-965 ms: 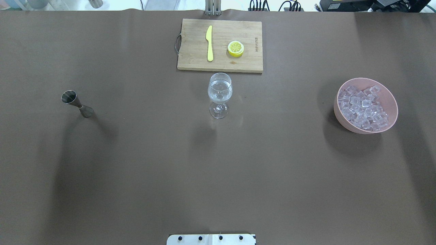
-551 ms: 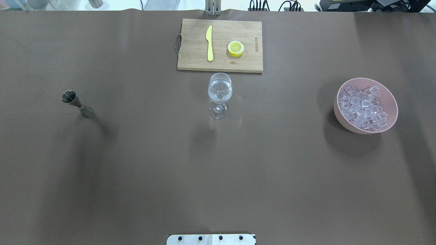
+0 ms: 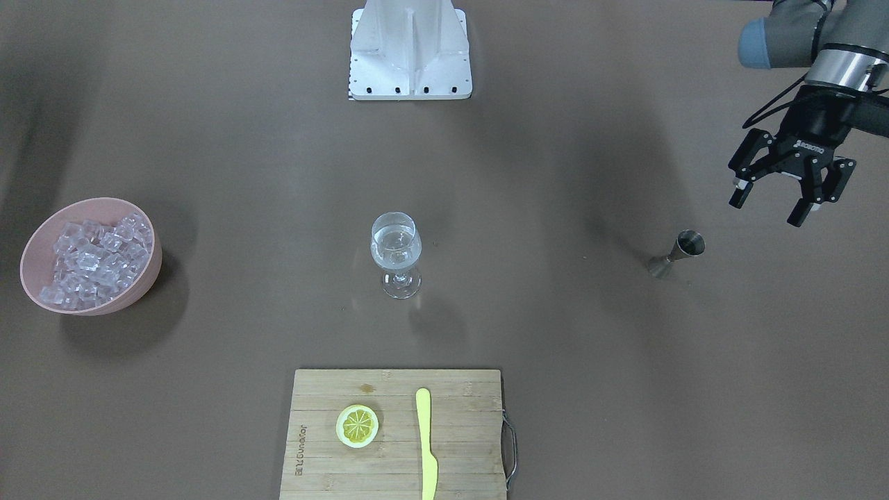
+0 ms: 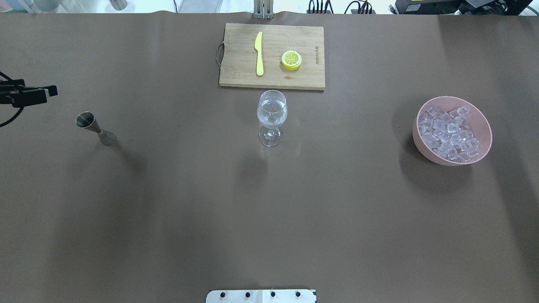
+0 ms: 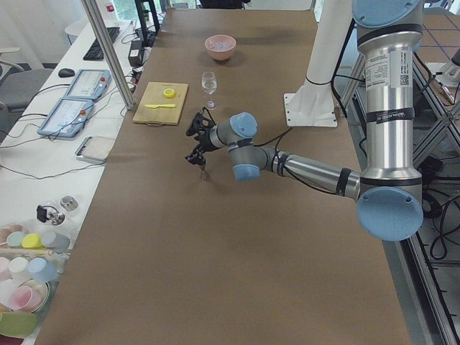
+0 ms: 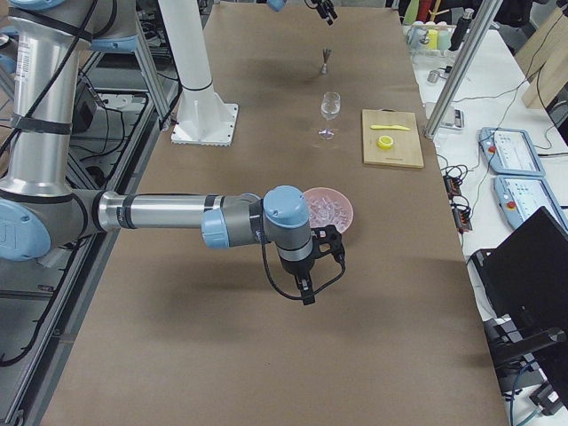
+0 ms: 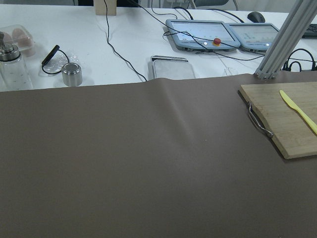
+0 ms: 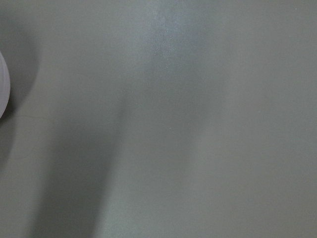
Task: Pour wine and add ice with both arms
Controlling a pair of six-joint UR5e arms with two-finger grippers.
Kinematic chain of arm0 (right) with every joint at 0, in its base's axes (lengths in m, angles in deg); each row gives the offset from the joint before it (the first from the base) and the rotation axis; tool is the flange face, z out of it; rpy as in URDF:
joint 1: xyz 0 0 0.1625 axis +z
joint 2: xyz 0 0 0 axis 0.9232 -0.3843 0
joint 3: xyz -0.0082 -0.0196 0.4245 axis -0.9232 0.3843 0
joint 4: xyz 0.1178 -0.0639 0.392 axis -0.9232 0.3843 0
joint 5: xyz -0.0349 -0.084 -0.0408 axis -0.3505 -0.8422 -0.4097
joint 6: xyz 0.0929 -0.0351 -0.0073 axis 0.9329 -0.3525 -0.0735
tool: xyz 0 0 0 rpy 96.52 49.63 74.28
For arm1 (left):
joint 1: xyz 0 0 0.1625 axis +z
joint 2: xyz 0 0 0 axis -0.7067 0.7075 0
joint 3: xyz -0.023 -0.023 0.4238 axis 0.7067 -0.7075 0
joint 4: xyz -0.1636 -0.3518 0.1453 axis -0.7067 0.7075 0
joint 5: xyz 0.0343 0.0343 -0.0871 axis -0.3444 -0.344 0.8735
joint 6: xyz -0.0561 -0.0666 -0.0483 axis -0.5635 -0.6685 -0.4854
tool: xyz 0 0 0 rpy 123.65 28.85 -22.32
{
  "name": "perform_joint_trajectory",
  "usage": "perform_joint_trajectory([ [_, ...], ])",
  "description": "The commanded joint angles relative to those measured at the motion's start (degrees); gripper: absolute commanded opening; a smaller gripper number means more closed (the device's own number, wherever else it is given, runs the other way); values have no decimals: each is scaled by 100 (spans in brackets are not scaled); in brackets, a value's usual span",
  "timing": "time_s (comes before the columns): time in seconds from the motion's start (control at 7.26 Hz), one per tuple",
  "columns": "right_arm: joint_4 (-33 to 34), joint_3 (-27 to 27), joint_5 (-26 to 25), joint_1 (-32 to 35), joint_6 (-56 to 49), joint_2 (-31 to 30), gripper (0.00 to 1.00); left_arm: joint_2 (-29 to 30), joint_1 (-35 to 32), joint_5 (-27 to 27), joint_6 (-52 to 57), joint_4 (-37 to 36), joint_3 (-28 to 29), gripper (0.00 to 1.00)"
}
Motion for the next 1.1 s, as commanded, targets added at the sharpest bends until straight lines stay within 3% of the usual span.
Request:
perform_joint_trajectory([
  [0.0, 0, -9, 3, 0, -6, -20, 100, -71, 1329, -2091, -84, -227, -186, 98],
  [0.28, 0, -9, 3, 0, -6, -28, 100, -255, 2419, -3928, -93, -254, -126, 98],
  [0.41, 0, 0, 3, 0, -15, -37, 100, -264, 2772, -4398, -354, -245, -12, 98],
  [0.69, 0, 18, -5, 0, -15, -28, 100, -238, 3030, -4902, -1363, -71, 418, 95],
  [0.96, 0, 18, -6, 0, 3, -20, 100, -169, 3031, -5026, -1508, 692, 901, 89],
])
